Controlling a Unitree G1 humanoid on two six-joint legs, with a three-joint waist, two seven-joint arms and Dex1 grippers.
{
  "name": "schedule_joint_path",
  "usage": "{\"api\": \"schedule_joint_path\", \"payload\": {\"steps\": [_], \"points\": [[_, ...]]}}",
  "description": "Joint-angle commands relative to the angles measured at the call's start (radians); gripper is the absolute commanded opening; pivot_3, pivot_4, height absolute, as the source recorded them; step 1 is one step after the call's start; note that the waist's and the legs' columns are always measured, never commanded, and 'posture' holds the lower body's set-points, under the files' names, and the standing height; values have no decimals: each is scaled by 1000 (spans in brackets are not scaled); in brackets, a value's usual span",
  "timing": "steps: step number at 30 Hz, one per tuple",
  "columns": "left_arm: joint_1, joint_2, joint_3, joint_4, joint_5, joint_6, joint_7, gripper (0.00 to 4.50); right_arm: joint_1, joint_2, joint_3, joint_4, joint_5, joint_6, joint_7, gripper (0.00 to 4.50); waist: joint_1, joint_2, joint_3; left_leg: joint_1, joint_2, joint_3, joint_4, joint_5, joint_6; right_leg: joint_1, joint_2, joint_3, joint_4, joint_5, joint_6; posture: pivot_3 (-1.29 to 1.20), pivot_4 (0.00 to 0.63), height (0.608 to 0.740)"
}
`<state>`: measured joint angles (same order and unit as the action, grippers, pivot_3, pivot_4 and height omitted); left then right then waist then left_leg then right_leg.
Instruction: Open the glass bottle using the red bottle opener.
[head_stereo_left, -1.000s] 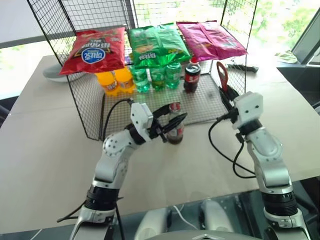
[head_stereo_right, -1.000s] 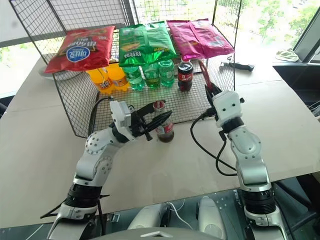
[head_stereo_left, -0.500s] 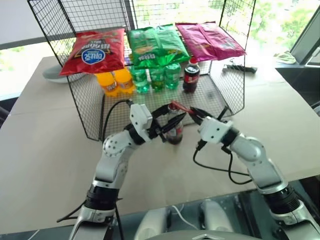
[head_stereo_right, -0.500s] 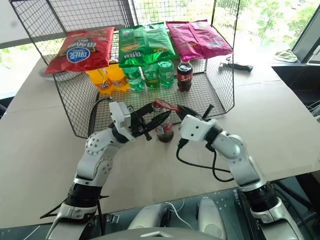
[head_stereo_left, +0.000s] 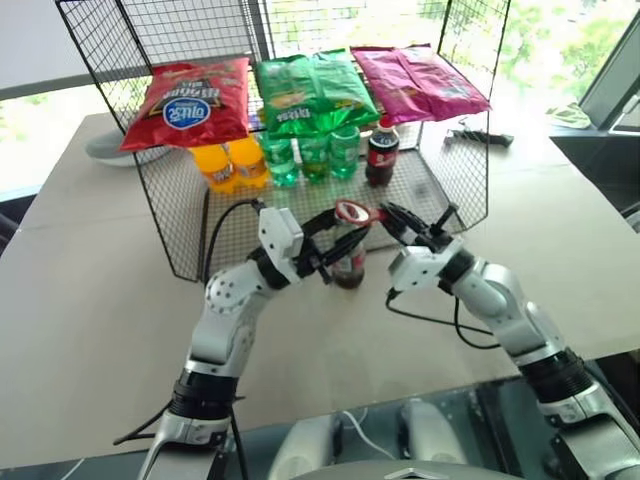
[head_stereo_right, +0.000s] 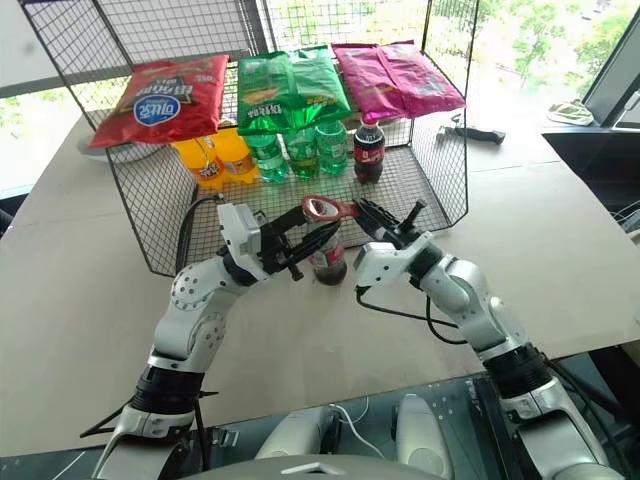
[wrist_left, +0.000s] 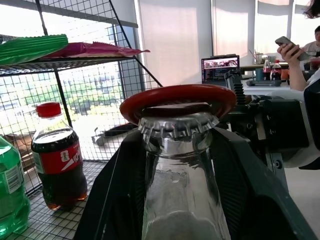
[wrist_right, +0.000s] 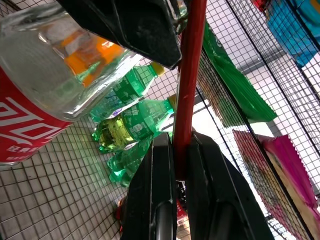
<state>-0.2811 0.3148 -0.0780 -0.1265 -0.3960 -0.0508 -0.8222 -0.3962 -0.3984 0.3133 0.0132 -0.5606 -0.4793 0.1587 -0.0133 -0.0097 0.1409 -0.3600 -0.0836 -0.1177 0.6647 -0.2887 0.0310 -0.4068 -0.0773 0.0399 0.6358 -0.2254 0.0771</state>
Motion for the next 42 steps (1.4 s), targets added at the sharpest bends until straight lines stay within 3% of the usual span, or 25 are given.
{"api": "schedule_joint_path", "payload": {"steps": [1, 11, 27, 42], "points": [[-3, 2, -16, 48, 37, 28, 15, 1540, -39, 27, 78, 30, -48, -92, -18, 0, -1, 0, 0, 0, 0, 0, 0, 0, 0, 0, 0, 0, 0, 0, 0, 0, 150, 740], [-13, -6, -16, 54, 41, 34, 22, 1540, -79, 44, 99, 74, -94, -147, -28, 0, -2, 0, 0, 1, 1, 0, 0, 0, 0, 1, 2, 1, 0, 0, 0, 0, 150, 740], [-31, -19, -18, 85, 44, 26, 14, 1540, -180, -63, 53, 76, -89, -191, 13, 0, 0, 0, 0, 1, 1, 0, 0, 0, 0, 1, 2, 1, 0, 0, 0, 0, 150, 740], [-31, -20, -19, 87, 46, 30, 15, 1540, -224, -97, 36, 75, -66, -217, 47, 0, 1, 0, 0, 1, 1, 0, 0, 0, 0, 1, 2, 1, 0, 0, 0, 0, 150, 740]]}}
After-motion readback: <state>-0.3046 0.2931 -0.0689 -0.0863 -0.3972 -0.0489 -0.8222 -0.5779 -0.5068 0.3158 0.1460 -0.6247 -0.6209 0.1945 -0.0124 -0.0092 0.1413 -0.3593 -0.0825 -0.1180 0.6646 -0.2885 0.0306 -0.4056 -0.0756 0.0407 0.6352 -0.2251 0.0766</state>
